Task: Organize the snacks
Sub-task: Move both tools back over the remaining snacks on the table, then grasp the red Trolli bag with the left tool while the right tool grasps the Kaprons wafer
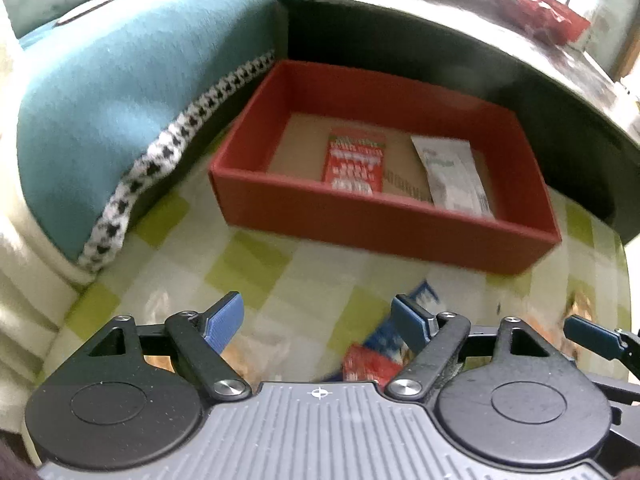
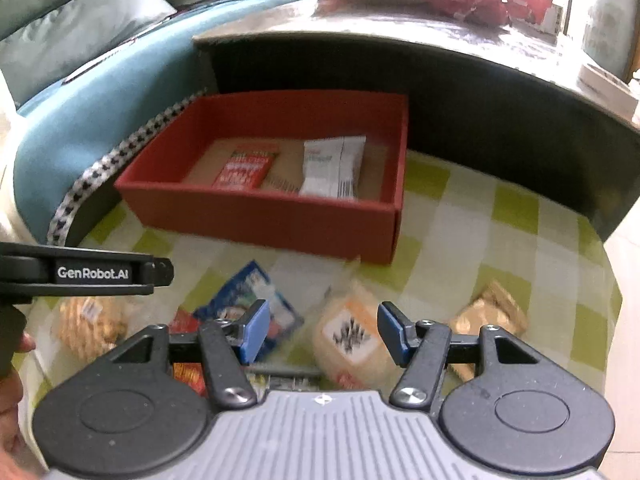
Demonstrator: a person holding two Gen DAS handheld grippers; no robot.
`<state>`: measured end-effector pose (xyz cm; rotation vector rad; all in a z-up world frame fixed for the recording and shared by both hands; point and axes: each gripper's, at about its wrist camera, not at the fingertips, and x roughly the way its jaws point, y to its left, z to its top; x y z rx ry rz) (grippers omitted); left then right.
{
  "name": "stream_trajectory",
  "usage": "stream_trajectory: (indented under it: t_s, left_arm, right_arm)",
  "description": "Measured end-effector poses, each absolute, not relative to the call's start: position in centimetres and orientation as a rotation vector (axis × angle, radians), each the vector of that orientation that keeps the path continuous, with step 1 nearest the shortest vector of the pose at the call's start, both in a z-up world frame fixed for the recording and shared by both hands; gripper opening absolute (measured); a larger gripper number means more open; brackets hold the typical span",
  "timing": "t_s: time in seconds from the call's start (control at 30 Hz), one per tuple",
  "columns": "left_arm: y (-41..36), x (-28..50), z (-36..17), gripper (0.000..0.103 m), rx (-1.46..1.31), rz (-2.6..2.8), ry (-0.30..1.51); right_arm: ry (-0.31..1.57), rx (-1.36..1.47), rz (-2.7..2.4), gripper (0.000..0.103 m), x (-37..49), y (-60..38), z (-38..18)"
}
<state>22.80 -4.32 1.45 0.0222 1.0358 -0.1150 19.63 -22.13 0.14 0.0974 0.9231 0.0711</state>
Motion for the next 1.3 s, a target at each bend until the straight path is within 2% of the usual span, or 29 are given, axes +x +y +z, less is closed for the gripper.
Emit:
stream_trajectory:
  t_s: [0.7, 1.3]
  left_arm:
    - [-5.5, 17.8, -0.4, 0.086, 0.062, -0.182, 1.102]
    - [-6.8, 19.1, -3.1, 0.086, 0.046, -0.208, 1.191]
  right_arm:
    - [1.020, 0.101, 0.087, 0.062, 15.9, -22.0, -1.9]
    - [1.054, 0.139, 0.057, 0.065, 16.7, -23.2, -2.7]
